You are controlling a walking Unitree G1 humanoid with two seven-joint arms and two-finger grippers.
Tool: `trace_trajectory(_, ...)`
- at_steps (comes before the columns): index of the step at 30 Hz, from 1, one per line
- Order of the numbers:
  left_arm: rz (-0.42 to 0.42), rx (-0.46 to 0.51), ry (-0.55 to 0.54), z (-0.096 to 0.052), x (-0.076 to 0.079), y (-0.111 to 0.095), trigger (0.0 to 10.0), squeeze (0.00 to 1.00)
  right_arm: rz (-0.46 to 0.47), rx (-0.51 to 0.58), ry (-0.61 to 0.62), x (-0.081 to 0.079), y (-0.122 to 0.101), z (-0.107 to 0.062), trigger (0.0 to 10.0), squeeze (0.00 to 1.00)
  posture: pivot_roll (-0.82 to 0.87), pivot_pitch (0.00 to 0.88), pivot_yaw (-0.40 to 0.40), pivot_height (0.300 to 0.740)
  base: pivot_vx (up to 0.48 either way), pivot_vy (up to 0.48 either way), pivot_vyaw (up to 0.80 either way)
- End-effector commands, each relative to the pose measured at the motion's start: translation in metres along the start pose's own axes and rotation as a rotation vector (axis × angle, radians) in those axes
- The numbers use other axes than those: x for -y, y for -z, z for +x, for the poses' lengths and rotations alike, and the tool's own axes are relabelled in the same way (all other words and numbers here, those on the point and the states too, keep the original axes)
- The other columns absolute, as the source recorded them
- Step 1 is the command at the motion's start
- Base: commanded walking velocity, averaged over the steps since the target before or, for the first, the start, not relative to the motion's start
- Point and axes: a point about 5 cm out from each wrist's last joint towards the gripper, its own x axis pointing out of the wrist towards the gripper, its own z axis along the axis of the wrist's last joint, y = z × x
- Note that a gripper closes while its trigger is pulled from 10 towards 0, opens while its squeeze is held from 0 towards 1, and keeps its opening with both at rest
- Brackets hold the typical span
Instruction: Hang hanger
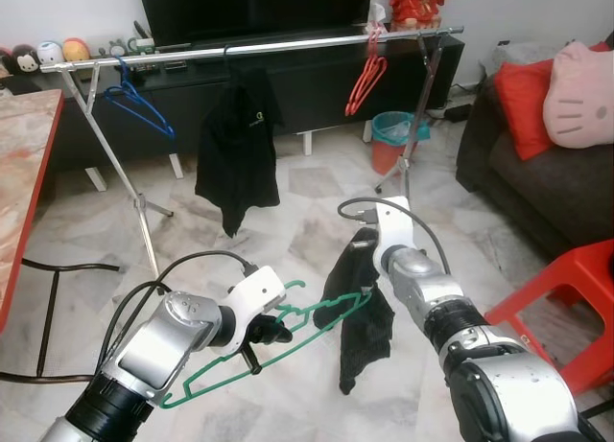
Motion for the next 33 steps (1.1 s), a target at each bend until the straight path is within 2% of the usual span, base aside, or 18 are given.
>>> trace_trajectory(1, 0.032, 0.02, -0.019, -0.002, -0.001, -0.012, 10.0, 0.0, -0.008, 0.042, -0.035, -0.006, -0.016, 0.0, 10.0, 0.0, 0.06, 0.0, 0.0, 0.74, 0.0, 0.0, 0.0)
trace_trajectory(6, 0.037, 0.03, -0.016, 0.0, 0.001, -0.017, 10.0, 0.0, -0.002, 0.046, -0.03, -0.006, -0.017, 0.0, 10.0, 0.0, 0.05, 0.0, 0.0, 0.74, 0.0, 0.0, 0.0)
trace_trajectory(9, 0.051, 0.041, -0.018, -0.002, 0.001, -0.022, 10.0, 0.0, -0.003, 0.027, -0.024, -0.006, -0.01, 0.001, 10.0, 0.0, 0.07, 0.0, -0.003, 0.74, 0.0, 0.0, 0.0)
trace_trajectory(13, 0.061, 0.019, -0.037, -0.003, 0.0, -0.021, 10.0, 0.0, 0.011, 0.043, -0.028, -0.008, -0.015, 0.001, 10.0, 0.0, 0.07, 0.0, -0.002, 0.74, 0.0, 0.0, 0.0)
trace_trajectory(15, 0.011, 0.001, -0.087, 0.002, -0.003, -0.018, 10.0, 0.0, 0.01, 0.069, -0.058, -0.012, -0.025, 0.0, 10.0, 0.0, 0.06, 0.0, -0.001, 0.74, 0.0, 0.0, 0.0)
trace_trajectory(18, -0.018, -0.007, -0.122, 0.005, -0.006, -0.016, 10.0, 0.0, 0.008, 0.074, -0.058, -0.011, -0.027, 0.0, 10.0, 0.0, 0.06, 0.0, -0.001, 0.74, 0.0, 0.0, 0.0)
trace_trajectory(22, -0.079, -0.016, -0.23, 0.01, -0.017, -0.013, 10.0, 0.0, 0.027, 0.099, -0.119, -0.012, -0.035, -0.002, 10.0, 0.0, 0.06, 0.0, 0.002, 0.74, 0.0, 0.0, 0.0)
trace_trajectory(30, -0.091, 0.002, -0.301, 0.012, -0.023, -0.014, 10.0, 0.0, -0.001, 0.111, -0.165, -0.011, -0.039, -0.005, 10.0, 0.0, 0.06, 0.0, 0.005, 0.74, 0.0, 0.0, 0.0)
trace_trajectory(33, -0.077, 0.004, -0.288, 0.011, -0.021, -0.014, 10.0, 0.0, -0.049, 0.082, -0.161, -0.002, -0.026, -0.008, 10.0, 0.0, 0.04, 0.0, 0.005, 0.74, 0.0, 0.0, 0.0)
